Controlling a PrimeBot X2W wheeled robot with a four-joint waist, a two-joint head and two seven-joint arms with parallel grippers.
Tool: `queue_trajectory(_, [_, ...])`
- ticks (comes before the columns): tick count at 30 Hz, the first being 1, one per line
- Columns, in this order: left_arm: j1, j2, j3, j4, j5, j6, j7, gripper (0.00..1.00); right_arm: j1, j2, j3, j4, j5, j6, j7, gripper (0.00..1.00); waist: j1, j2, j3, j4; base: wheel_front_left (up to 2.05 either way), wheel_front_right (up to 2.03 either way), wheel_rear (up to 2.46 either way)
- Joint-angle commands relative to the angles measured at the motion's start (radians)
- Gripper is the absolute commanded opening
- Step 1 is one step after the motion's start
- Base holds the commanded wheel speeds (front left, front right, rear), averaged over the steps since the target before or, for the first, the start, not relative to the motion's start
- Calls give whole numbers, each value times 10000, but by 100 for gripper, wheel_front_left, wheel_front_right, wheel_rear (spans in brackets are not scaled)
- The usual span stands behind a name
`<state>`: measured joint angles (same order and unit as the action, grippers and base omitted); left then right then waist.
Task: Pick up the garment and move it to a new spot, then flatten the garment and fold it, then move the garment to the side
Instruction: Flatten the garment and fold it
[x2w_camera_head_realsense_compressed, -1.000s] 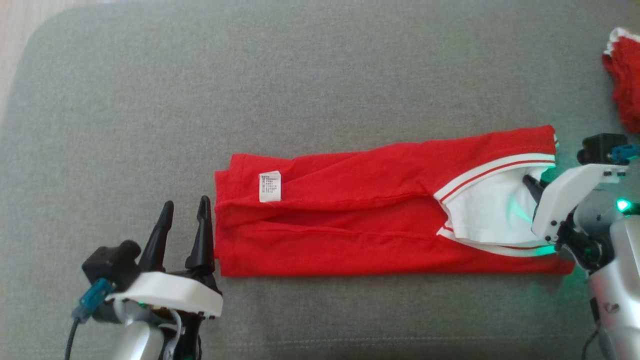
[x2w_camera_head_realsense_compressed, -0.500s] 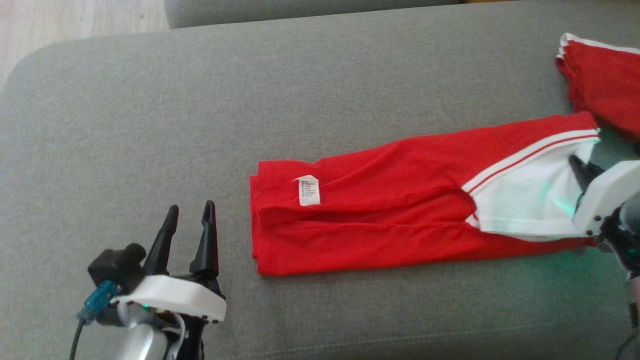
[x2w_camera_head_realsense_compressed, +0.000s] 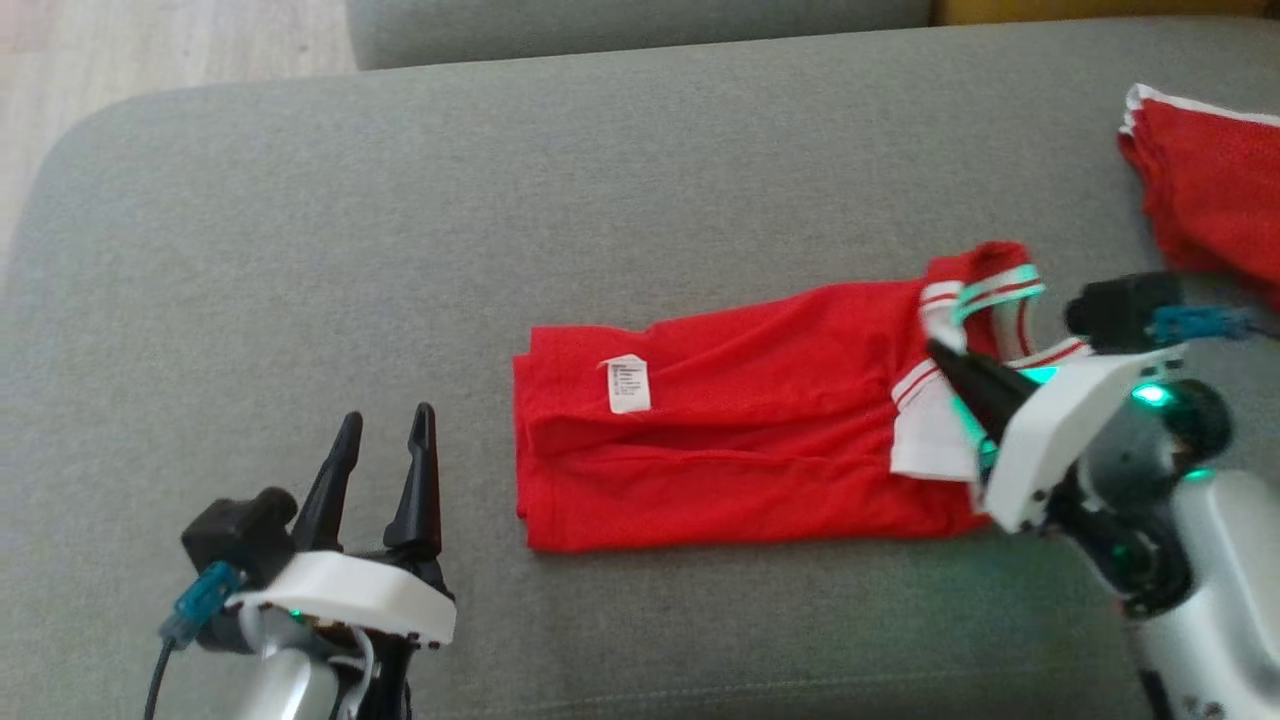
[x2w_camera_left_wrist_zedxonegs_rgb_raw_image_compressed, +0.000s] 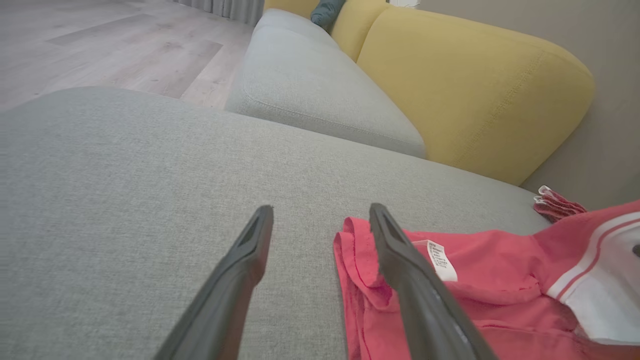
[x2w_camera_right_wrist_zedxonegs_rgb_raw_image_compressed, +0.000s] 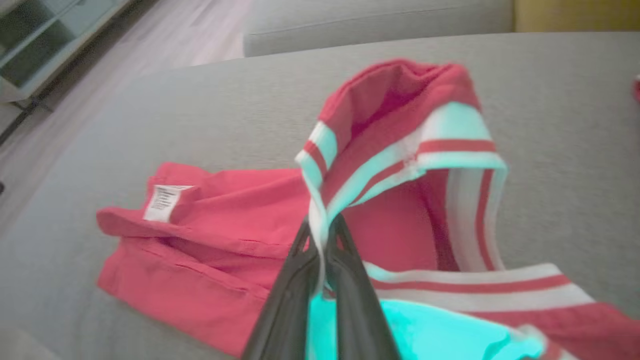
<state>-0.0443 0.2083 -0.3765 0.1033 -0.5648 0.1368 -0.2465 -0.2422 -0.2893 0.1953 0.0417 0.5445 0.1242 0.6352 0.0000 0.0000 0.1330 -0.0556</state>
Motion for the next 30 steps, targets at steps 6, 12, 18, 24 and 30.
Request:
queue_trajectory(6, [-390,93,348,-191,-55,-30,-55,100,-269,605,1414,-937,476,65,16,0,0,0,-157,477,0,0,0])
queue_trajectory(12, [-475,-45,283,-98,-63,-125,-83,100,-774,1782,2354,-149,539,65,-495,0,0,0,-133,904,0,0,0])
queue_trajectory(18, [-647,-201,155,24,-3,-246,-104,100,-1546,2325,2928,1234,709,65,-1255,0,0,0,-35,1432,0,0,0])
queue_trajectory(24, [-772,-379,43,206,52,-368,-122,100,-2340,2385,3411,2689,1289,65,-2075,0,0,0,47,1858,0,0,0])
queue_trajectory(30, [-837,-475,27,321,98,-429,-133,100,-2932,2388,3937,3921,1803,65,-2798,0,0,0,100,2046,0,0,0])
